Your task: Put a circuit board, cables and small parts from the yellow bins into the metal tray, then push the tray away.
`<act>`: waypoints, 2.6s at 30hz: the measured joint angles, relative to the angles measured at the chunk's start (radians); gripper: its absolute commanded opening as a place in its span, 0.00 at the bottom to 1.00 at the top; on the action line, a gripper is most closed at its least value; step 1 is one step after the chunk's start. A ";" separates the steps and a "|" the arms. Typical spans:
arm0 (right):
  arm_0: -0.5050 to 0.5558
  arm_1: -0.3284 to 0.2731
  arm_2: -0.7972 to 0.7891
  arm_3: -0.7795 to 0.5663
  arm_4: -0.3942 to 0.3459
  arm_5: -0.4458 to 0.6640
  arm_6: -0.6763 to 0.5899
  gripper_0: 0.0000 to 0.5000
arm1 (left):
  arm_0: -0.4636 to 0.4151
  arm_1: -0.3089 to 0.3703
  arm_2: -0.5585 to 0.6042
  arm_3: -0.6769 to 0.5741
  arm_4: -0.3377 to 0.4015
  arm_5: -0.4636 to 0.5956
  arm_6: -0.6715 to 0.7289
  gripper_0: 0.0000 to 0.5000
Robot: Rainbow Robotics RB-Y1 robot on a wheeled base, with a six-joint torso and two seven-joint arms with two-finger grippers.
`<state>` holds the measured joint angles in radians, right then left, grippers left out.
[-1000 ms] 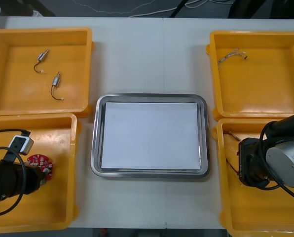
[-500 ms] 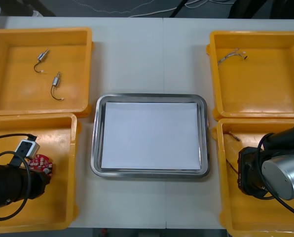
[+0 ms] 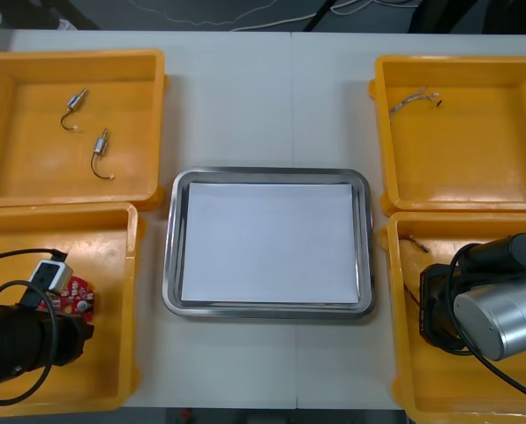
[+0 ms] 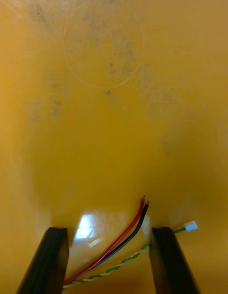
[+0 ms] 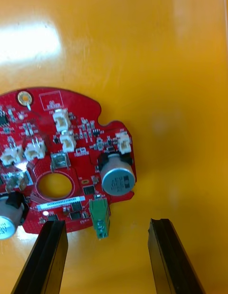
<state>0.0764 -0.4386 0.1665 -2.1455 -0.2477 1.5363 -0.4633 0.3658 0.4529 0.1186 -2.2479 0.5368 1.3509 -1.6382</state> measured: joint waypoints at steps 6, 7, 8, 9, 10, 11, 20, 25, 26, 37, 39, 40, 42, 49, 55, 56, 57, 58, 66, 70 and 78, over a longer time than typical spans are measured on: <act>0.001 0.000 0.002 0.000 0.000 0.002 0.000 0.00 | 0.007 -0.012 0.000 0.000 0.000 0.000 0.000 1.00; 0.001 0.000 0.002 0.000 0.000 0.003 0.000 0.00 | 0.007 -0.015 0.000 0.000 0.000 0.000 0.000 1.00; 0.001 0.000 0.002 0.000 0.000 0.004 0.000 0.00 | 0.007 -0.018 0.000 0.000 0.000 0.000 0.000 1.00; 0.001 0.000 0.002 0.000 0.000 0.004 0.000 0.00 | 0.007 -0.021 0.000 0.000 -0.001 0.000 0.001 1.00; 0.001 0.000 0.002 0.000 0.000 0.004 0.000 0.00 | 0.007 -0.026 0.000 0.000 -0.001 0.000 0.001 1.00; 0.001 0.000 0.002 0.000 0.000 0.005 0.000 0.00 | 0.007 -0.030 0.000 0.000 -0.003 0.000 0.001 1.00; -0.015 -0.007 0.002 -0.011 -0.023 0.060 0.001 0.00 | 0.007 -0.049 0.000 0.000 -0.026 0.000 0.001 1.00; -0.018 -0.017 -0.005 -0.054 -0.058 0.137 0.004 0.00 | 0.007 -0.049 0.000 0.000 -0.043 0.000 0.001 1.00; -0.018 -0.019 -0.009 -0.065 -0.066 0.147 0.005 0.00 | 0.007 -0.049 0.000 0.000 -0.045 0.000 0.002 1.00; -0.018 -0.077 -0.057 -0.154 -0.104 0.218 0.082 0.00 | 0.007 -0.050 0.000 0.000 -0.062 -0.014 0.002 1.00; -0.018 -0.093 -0.064 -0.156 -0.119 0.219 0.085 0.00 | 0.007 -0.050 0.000 0.000 -0.065 -0.019 0.002 1.00; -0.018 -0.099 -0.069 -0.156 -0.128 0.219 0.090 0.00 | 0.007 -0.050 0.000 0.000 -0.067 -0.022 0.002 1.00; -0.018 -0.109 -0.079 -0.157 -0.137 0.220 0.101 0.00 | 0.007 -0.050 0.000 0.000 -0.069 -0.028 0.002 1.00; -0.015 -0.117 -0.150 -0.157 -0.193 0.228 0.296 0.00 | 0.007 -0.050 -0.004 0.001 -0.074 -0.049 0.003 0.93; 0.006 -0.117 -0.251 -0.158 -0.272 0.229 0.366 0.00 | 0.007 -0.050 -0.025 0.018 -0.084 -0.073 0.007 0.90; 0.012 -0.117 -0.267 -0.158 -0.283 0.229 0.400 0.00 | 0.007 -0.050 -0.026 0.025 -0.085 -0.078 0.008 0.90; 0.018 -0.117 -0.283 -0.158 -0.296 0.229 0.444 0.00 | 0.007 -0.050 -0.027 0.031 -0.086 -0.084 0.009 0.87; 0.024 -0.118 -0.297 -0.158 -0.308 0.229 0.479 0.00 | 0.007 -0.050 -0.027 0.033 -0.086 -0.088 0.010 0.84; 0.065 -0.118 -0.383 -0.158 -0.366 0.238 0.546 0.00 | 0.007 -0.050 -0.027 0.034 -0.094 -0.089 0.011 0.00; 0.084 -0.118 -0.411 -0.159 -0.373 0.239 0.670 0.00 | 0.007 -0.050 -0.027 0.035 -0.094 -0.089 0.011 0.00; 0.123 -0.118 -0.474 -0.159 -0.393 0.239 0.752 0.00 | 0.004 -0.050 -0.025 0.035 -0.093 -0.088 0.011 0.00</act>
<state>0.1998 -0.5561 -0.3077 -2.3044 -0.6405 1.7750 0.2884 0.3699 0.4031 0.0931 -2.2128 0.4442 1.2631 -1.6269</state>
